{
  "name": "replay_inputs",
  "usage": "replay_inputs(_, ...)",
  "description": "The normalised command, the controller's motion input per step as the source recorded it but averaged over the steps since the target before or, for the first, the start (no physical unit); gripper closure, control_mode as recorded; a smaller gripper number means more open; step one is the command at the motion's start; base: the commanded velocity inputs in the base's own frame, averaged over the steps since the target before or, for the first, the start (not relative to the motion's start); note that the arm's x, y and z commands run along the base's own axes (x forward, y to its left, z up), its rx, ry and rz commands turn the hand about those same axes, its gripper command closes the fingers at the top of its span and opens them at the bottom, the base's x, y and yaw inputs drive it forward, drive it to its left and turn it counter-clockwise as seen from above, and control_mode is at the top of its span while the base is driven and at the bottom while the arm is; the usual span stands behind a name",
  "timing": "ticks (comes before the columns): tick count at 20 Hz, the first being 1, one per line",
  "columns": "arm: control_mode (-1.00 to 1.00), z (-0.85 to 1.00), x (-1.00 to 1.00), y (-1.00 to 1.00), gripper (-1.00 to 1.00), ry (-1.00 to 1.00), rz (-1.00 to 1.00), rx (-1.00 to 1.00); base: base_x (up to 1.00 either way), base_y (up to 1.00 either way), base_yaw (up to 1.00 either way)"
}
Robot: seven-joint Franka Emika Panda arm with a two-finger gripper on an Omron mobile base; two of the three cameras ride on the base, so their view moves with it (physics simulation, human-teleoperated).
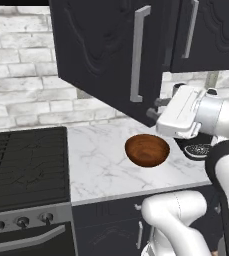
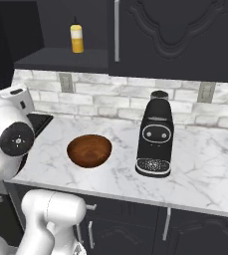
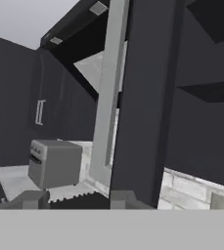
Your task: Open the cabinet. Pick the apple and banana from the cabinet and place them into the bowl. Then close the cabinet.
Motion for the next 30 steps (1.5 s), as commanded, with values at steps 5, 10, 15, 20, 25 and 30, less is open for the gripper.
replay_inputs(5, -1.0, -0.04, 0.26, 1.0, -1.0, -0.08, 0.0, 0.0, 0.0, 0.0, 0.0)
replay_inputs(10, -1.0, -0.19, 0.63, 1.0, -1.0, -0.04, -0.03, 0.01, 0.0, 0.0, 0.0)
replay_inputs(15, -1.0, -0.14, 0.23, 0.55, -1.0, 0.04, -0.04, 0.03, 0.0, 0.0, 0.0)
replay_inputs(20, -1.0, 0.32, -0.64, -0.68, -1.0, 0.0, -0.21, 0.16, 0.0, 0.0, 0.0)
replay_inputs(25, -1.0, 0.63, -0.85, -1.0, -1.0, 0.0, -0.34, 0.1, 0.0, 0.0, 0.0)
replay_inputs(30, -1.0, 0.42, -0.84, -1.0, -1.0, 0.01, -0.36, 0.01, 0.0, 0.0, 0.0)
